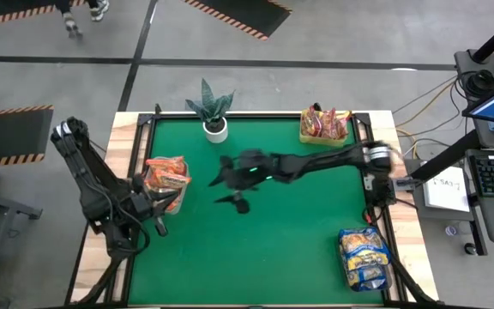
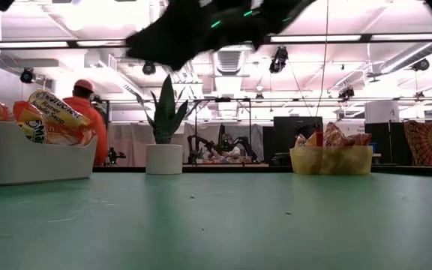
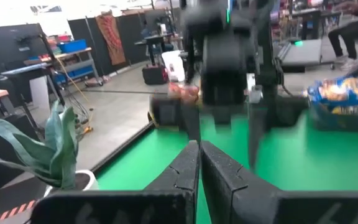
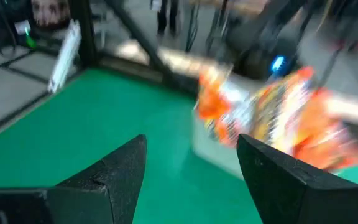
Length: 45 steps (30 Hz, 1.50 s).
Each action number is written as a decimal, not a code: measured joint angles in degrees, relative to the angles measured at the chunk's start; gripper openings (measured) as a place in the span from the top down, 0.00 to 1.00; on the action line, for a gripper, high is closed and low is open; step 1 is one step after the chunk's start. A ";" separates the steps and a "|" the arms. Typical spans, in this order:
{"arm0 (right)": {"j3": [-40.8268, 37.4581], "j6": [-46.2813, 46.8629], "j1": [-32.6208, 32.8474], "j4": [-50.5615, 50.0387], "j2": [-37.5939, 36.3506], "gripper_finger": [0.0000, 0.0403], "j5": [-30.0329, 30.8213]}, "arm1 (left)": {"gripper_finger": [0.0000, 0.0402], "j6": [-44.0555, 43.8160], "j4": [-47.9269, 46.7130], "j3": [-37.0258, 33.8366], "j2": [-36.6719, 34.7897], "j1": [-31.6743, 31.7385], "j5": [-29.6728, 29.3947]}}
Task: Sort Maruchan noodles
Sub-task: Return to Home Position
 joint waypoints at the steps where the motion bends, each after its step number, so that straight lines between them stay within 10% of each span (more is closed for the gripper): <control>1: -3.61 -0.71 -0.27 2.32 -3.23 0.41 0.05 | 1.00 -0.08 0.31 -0.51 0.15 0.04 0.33; 13: -39.96 -0.21 -1.69 5.03 -37.54 0.41 14.79 | 1.00 21.78 8.68 7.58 1.77 2.76 6.29; 16: -46.77 0.90 -1.71 4.68 -45.41 0.41 18.48 | 1.00 44.32 19.66 10.55 2.96 6.45 22.65; 21: -55.26 1.82 -1.71 5.16 -58.39 0.41 22.09 | 1.00 80.11 29.05 10.57 2.81 17.73 68.79; 25: -60.99 2.47 -2.00 5.15 -68.40 0.41 22.14 | 1.00 72.63 24.42 7.61 -3.72 31.42 69.47; 31: -69.04 3.81 -2.00 4.97 -82.44 0.41 22.14 | 1.00 71.08 29.19 -0.18 -16.80 47.32 91.80; 45: -82.92 1.13 -1.96 5.03 -107.54 0.41 22.17 | 1.00 65.79 38.36 -20.91 -51.23 54.90 91.70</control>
